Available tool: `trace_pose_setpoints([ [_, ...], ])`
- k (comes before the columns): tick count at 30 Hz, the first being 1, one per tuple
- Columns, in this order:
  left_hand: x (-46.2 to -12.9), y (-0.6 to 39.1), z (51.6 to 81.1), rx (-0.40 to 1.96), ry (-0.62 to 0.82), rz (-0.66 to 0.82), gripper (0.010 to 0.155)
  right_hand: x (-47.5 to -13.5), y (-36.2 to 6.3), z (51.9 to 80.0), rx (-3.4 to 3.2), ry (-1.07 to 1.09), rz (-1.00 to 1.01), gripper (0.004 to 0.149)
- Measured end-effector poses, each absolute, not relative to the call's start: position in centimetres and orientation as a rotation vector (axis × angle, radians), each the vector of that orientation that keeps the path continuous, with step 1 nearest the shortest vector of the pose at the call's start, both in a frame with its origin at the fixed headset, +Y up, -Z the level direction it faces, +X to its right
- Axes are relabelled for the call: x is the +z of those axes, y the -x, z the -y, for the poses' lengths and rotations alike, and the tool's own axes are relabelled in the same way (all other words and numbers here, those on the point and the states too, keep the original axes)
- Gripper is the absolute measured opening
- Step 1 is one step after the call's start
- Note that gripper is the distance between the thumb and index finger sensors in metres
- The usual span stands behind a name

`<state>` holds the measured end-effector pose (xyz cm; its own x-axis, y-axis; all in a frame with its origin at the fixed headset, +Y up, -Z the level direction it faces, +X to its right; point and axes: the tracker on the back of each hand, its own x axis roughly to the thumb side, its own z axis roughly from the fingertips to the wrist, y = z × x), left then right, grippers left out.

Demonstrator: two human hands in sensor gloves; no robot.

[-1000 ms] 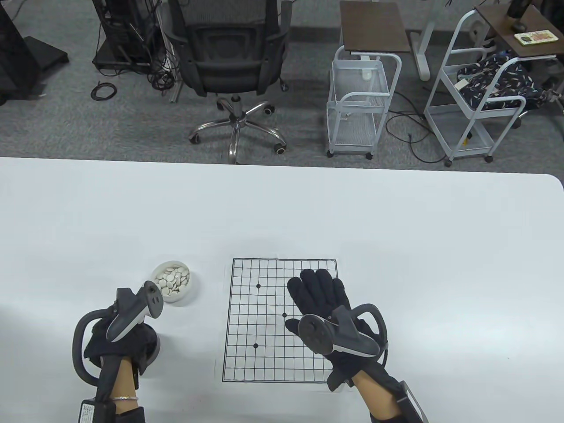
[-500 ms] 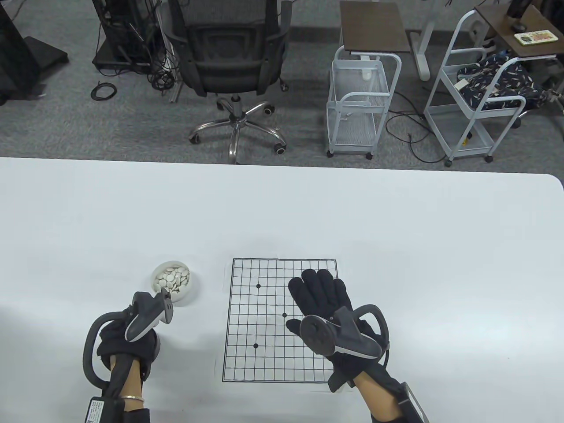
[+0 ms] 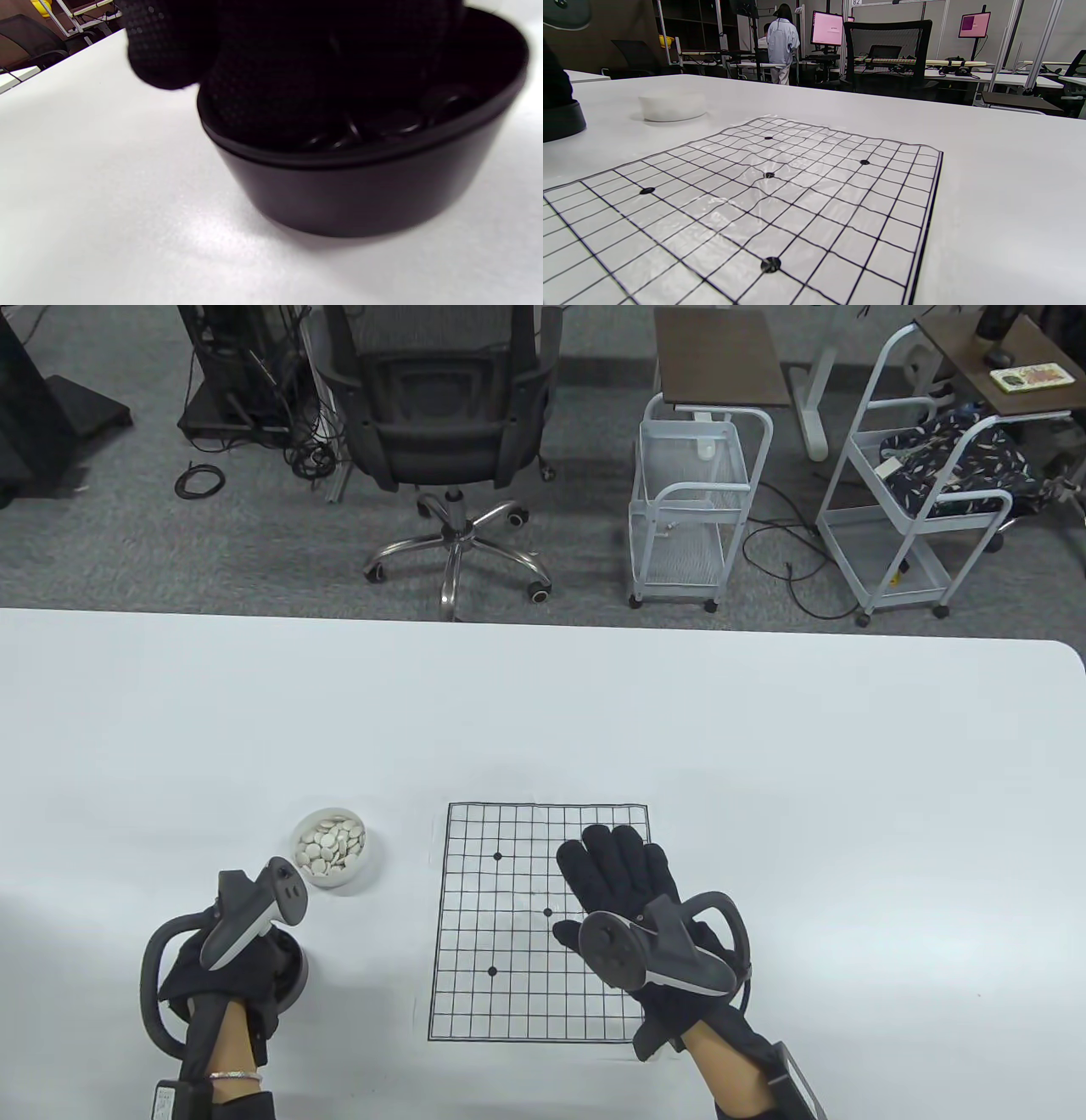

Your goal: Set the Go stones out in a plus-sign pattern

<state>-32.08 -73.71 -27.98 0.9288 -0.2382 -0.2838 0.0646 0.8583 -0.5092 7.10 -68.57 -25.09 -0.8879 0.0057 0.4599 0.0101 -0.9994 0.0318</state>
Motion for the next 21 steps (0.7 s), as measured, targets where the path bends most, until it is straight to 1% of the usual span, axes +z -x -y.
trace_pose_setpoints([
  [8, -27.7, 32.8, 72.8, -0.093, 0.491, -0.363, 0.04, -25.1, -7.2, 68.5, -3.054, 0.734, 0.054, 0.077],
  [15, -27.6, 32.8, 72.3, -0.051, 0.471, -0.339, 0.04, -25.1, -7.3, 68.5, -3.056, 0.732, 0.056, 0.077],
  [18, -27.7, 31.9, 71.1, 0.009, 0.421, -0.27, 0.04, -25.2, -7.4, 68.5, -3.062, 0.73, 0.058, 0.077],
  [20, -27.9, 30.7, 70.3, 0.09, 0.388, -0.185, 0.04, -25.2, -7.5, 68.5, -3.069, 0.727, 0.057, 0.077],
  [21, -28.2, 29.5, 69.9, 0.144, 0.371, -0.11, 0.04, -25.2, -7.6, 68.4, -3.073, 0.725, 0.058, 0.077],
])
